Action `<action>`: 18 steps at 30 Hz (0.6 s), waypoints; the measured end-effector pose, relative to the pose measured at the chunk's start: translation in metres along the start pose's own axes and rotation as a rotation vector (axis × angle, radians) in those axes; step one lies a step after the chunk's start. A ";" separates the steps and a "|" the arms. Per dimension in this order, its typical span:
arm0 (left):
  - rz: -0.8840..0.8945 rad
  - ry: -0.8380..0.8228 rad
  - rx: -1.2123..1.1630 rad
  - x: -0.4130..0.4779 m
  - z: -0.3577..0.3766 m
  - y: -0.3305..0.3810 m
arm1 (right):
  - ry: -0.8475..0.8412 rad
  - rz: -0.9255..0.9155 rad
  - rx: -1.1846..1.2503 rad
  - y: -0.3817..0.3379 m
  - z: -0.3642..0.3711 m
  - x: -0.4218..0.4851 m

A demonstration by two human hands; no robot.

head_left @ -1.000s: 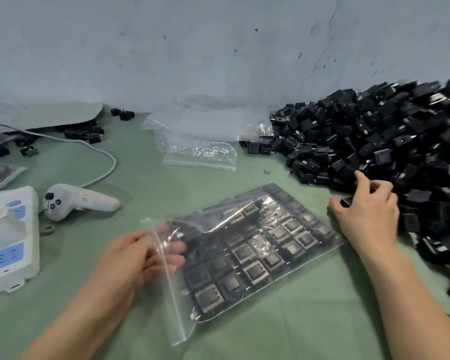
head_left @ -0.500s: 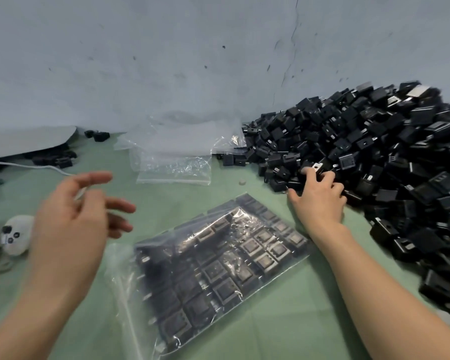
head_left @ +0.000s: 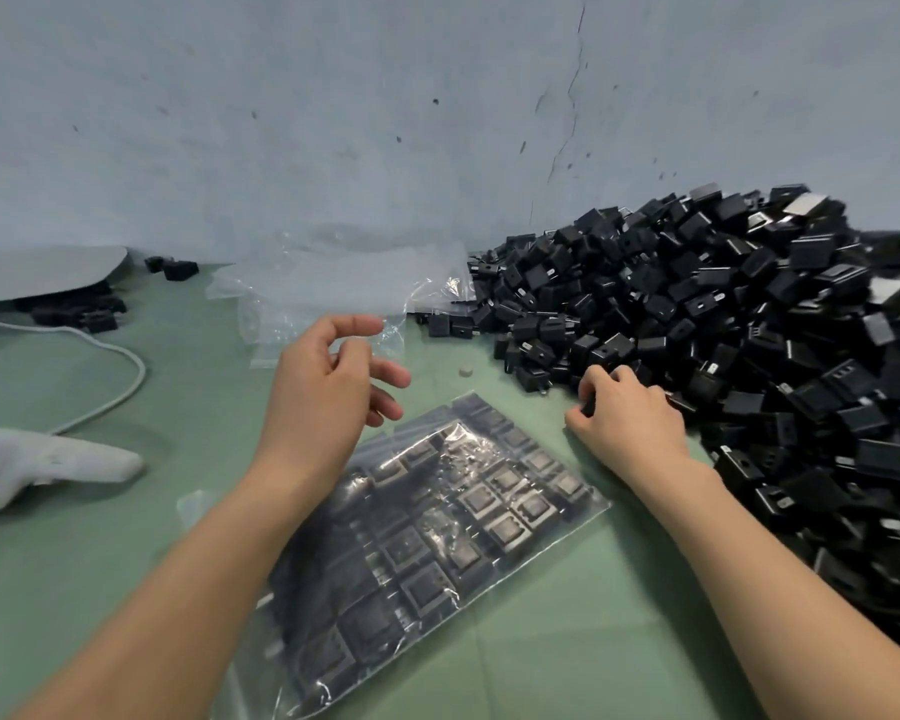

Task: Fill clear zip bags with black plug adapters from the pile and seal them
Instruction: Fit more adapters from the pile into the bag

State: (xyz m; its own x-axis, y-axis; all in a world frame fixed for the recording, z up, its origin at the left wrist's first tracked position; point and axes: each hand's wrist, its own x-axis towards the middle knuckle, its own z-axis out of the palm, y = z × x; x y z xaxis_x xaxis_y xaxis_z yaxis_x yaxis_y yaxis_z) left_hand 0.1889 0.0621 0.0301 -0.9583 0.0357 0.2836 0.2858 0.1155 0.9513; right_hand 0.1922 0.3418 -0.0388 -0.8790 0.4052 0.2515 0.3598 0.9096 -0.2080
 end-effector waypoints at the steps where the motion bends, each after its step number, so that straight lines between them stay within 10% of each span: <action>1: -0.009 0.014 -0.023 -0.004 -0.003 0.000 | -0.022 0.004 0.025 0.001 -0.004 -0.005; 4: -0.031 0.063 -0.090 -0.018 -0.015 0.007 | -0.037 0.113 0.355 -0.001 -0.023 -0.022; 10: -0.106 -0.076 -0.194 -0.057 -0.009 0.033 | -0.636 0.527 2.332 -0.045 -0.088 -0.081; 18: 0.123 -0.103 0.232 -0.100 -0.008 0.029 | -1.006 0.562 2.328 -0.104 -0.090 -0.136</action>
State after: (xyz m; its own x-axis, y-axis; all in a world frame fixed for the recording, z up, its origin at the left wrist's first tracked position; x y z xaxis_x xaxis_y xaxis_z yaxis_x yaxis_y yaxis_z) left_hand 0.2935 0.0538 0.0304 -0.9147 0.1632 0.3698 0.4038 0.3279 0.8541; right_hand 0.3024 0.2006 0.0334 -0.9248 -0.2786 -0.2593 0.3604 -0.8600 -0.3614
